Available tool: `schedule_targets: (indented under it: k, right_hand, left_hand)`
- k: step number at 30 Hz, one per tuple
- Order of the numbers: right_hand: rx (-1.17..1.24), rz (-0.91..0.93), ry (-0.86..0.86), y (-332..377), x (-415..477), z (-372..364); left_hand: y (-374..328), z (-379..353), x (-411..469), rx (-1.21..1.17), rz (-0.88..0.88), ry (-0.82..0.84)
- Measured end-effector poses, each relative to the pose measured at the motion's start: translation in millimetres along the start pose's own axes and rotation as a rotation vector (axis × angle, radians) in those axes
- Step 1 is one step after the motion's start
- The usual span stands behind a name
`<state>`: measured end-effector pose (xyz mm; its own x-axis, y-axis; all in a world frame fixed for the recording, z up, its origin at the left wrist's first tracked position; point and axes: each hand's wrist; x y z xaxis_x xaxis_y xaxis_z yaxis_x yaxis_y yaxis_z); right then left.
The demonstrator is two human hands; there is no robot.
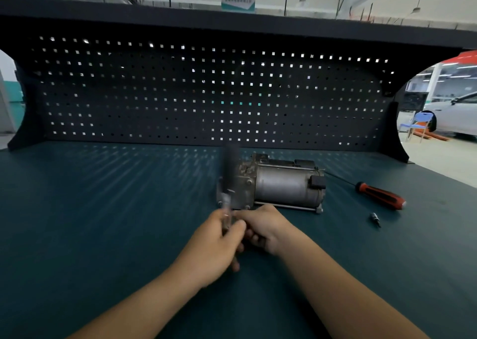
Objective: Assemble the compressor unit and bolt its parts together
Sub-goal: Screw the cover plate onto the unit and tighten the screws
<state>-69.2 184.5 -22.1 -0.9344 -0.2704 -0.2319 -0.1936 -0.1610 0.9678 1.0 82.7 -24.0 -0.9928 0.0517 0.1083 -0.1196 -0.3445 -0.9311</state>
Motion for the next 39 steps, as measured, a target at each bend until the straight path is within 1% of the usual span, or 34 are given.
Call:
schedule_targets:
  k: [2, 3, 4, 5, 6, 7, 8, 11, 12, 13, 15, 17, 19, 20, 21, 22, 24, 25, 27, 29, 30, 31, 32, 33, 34, 35, 37, 39]
  right_hand:
    - [0.091, -0.043, 0.005, 2, 2, 0]
    - [0.112, -0.057, 0.007, 3, 2, 1]
    - [0.125, -0.069, 0.012, 3, 2, 1]
    - [0.13, -0.08, 0.02, 3, 2, 1]
    - [0.135, -0.085, 0.028, 3, 1, 2]
    - [0.13, -0.089, 0.034, 2, 2, 3]
    - [0.111, -0.09, 0.041, 2, 1, 3]
    - [-0.037, -0.041, 0.043, -3, 1, 1]
    - [-0.09, 0.0, 0.035, -5, 1, 0]
    - [-0.127, 0.042, 0.031, -7, 1, 0]
    - [-0.145, 0.101, 0.047, -10, 0, 0]
    - [-0.148, 0.13, 0.007, -11, 0, 1]
    - [-0.149, 0.13, -0.05, -11, 3, 1]
    - [-0.182, 0.129, -0.068, -11, 4, 0]
    - [-0.244, 0.13, -0.09, -10, 5, 0]
    - [-0.31, 0.135, -0.113, -10, 6, 0]
    - [-0.382, 0.135, -0.123, -8, 5, 0]
    - [-0.358, 0.13, -0.098, -8, 4, 0]
    - [-0.268, 0.105, -0.07, -7, 3, 0]
    - [-0.157, 0.07, -0.059, -5, 0, 2]
    - [-0.077, 0.058, -0.042, -4, -1, 2]
    - [-0.013, 0.046, -0.022, -2, -1, 3]
    - [0.027, 0.036, -0.005, -2, -1, 3]
    - [0.04, 0.025, 0.008, -1, -1, 2]
    - [0.034, 0.017, 0.02, -2, 0, 1]
    - [0.018, 0.012, 0.034, -3, 0, 0]
    - [-0.035, 0.016, 0.051, -5, -1, -1]
    - [-0.133, 0.049, 0.027, -7, 0, 1]
  left_hand:
    - [-9, 4, 1, -0.507, 0.299, 0.08]
    - [-11, 7, 0, -0.66, 0.382, 0.123]
    - [-11, 9, 0, -0.736, 0.407, 0.158]
    - [-11, 10, 0, -0.747, 0.4, 0.174]
    - [-10, 10, 0, -0.705, 0.371, 0.166]
    - [-9, 10, 0, -0.587, 0.321, 0.135]
    - [-6, 9, 1, -0.386, 0.248, 0.111]
    - [4, 5, 0, 0.386, -0.016, 0.044]
    - [5, 3, -2, 0.592, -0.064, 0.012]
    - [6, 1, -3, 0.743, -0.112, -0.032]
    - [10, -6, -4, 0.927, -0.221, -0.09]
    - [14, -12, -1, 1.13, -0.291, -0.109]
    - [15, -13, 0, 1.287, -0.313, -0.098]
    - [15, -12, 0, 1.304, -0.313, -0.097]
    - [15, -11, 1, 1.268, -0.304, -0.093]
    - [15, -9, 0, 1.174, -0.29, -0.081]
    - [15, -6, -1, 0.877, -0.24, -0.016]
    - [13, -6, -2, 0.69, -0.189, 0.025]
    - [9, -9, 0, 0.219, -0.044, 0.042]
    - [-3, -12, 0, -0.396, 0.16, 0.053]
    - [-11, -11, 0, -0.663, 0.244, 0.048]
    - [-16, -9, 0, -0.842, 0.292, 0.029]
    - [-18, -7, 1, -0.926, 0.306, 0.015]
    - [-17, -6, 2, -0.915, 0.297, 0.017]
    - [-17, -5, 1, -0.809, 0.273, 0.033]
    - [-13, -4, 0, -0.596, 0.212, 0.039]
    - [0, -3, -1, 0.007, -0.012, 0.005]
    - [12, -2, -1, 0.551, -0.209, 0.0]
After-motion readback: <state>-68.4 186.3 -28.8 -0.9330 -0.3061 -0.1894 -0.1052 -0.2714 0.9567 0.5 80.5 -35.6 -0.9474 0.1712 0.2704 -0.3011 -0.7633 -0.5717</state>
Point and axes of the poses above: each hand's wrist, its own x-axis towards the middle knuckle, its own z-axis out of the back of the hand, y = z × x, and after that the axes turned 6 degrees about y, right-handed
